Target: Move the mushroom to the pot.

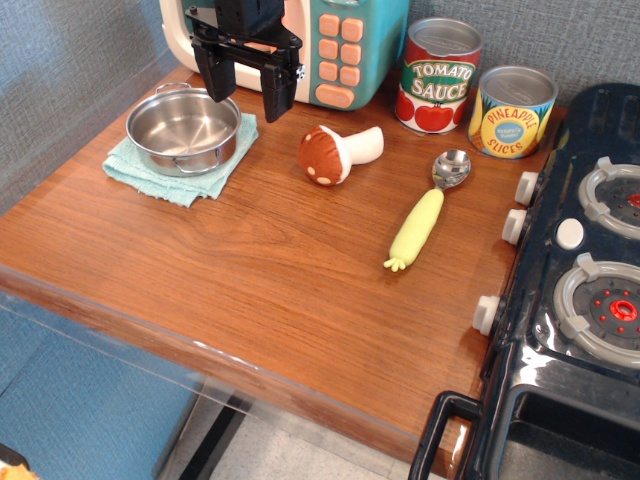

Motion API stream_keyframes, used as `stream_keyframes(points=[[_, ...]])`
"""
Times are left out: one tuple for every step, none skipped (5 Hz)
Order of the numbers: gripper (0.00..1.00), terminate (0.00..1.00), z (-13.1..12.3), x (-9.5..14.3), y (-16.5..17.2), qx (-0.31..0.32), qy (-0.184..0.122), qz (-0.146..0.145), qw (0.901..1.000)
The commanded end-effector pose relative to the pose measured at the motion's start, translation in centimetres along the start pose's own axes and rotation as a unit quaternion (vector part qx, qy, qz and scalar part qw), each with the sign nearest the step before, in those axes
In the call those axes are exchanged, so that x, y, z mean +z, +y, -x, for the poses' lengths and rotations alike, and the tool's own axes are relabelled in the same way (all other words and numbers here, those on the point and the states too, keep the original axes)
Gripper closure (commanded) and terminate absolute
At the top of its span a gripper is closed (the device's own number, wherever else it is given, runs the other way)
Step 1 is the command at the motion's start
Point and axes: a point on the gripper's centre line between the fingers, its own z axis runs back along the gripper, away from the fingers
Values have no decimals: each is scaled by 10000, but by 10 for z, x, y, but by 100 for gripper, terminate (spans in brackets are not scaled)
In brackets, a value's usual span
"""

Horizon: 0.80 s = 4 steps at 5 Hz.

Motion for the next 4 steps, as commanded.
stream_keyframes(points=[[0,0,0,0,0,0,0,0,10000],[0,0,-12,3,-13,-335,-138,48,9993],[0,0,-26,3,-30,-685,-203,65,9974],[0,0,-33,-4,-51,-1027,-180,74,9945]])
